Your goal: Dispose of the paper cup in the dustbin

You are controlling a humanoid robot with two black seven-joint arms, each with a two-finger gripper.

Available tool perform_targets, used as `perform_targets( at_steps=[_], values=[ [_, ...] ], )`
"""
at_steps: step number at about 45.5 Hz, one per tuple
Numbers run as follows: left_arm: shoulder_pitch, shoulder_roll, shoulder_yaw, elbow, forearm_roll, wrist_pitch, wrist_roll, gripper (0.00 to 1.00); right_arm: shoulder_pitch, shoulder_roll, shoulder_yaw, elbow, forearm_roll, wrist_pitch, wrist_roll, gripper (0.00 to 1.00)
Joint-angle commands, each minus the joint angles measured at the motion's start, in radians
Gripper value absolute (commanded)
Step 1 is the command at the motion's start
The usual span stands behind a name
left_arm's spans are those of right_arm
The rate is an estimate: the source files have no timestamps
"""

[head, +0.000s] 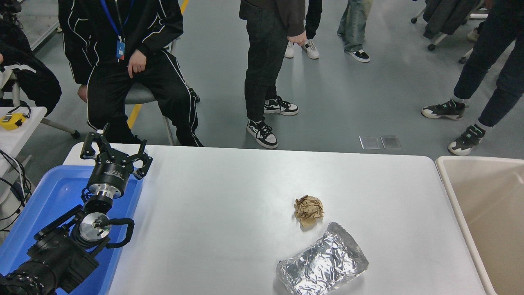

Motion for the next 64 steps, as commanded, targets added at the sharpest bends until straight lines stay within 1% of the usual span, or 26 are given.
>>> perform_targets(
  at_steps=[1,13,20,28,40,46,49,55,57,64],
  values=[
    [0.000,0.001,0.000,0.000,0.000,0.000,0.000,1.00,0.096,-0.036,0.235,0.176,0.002,-0.004,0.000,0.99],
    [0.000,0.000,0.000,0.000,0.000,0.000,0.000,1.00,0.098,-0.049,0.459,0.402,0.002,-0.001,0.003,0.99],
    [0.000,0.000,0.000,0.000,0.000,0.000,0.000,1.00,0.075,-0.047,0.576,0.503,0.002,0.007,0.003,0.99],
    [0.000,0.000,0.000,0.000,0.000,0.000,0.000,1.00,0.001,-0.010,0.715,0.623,0.002,0.005,0.004,0.99],
    [0.000,0.001,0.001,0.000,0.000,0.000,0.000,1.00,-0.141,0.106,0.927,0.635,0.002,0.008,0.006,0.99],
    [0.000,0.000,0.000,0.000,0.000,0.000,0.000,1.00,-0.242,0.172,1.004,0.666,0.000,0.013,0.008,0.99],
    [0.000,0.000,0.000,0.000,0.000,0.000,0.000,1.00,-0.287,0.197,1.022,0.695,0.000,0.014,0.027,0.99],
    [0.000,0.000,0.000,0.000,0.000,0.000,0.000,1.00,-0.355,0.238,1.045,0.732,-0.001,0.015,0.138,0.99],
    [0.000,0.000,0.000,0.000,0.000,0.000,0.000,1.00,-0.370,0.247,1.045,0.737,-0.001,0.015,0.159,0.99],
    [0.000,0.000,0.000,0.000,0.000,0.000,0.000,1.00,-0.396,0.255,1.044,0.735,-0.001,0.015,0.170,0.99]
  ],
)
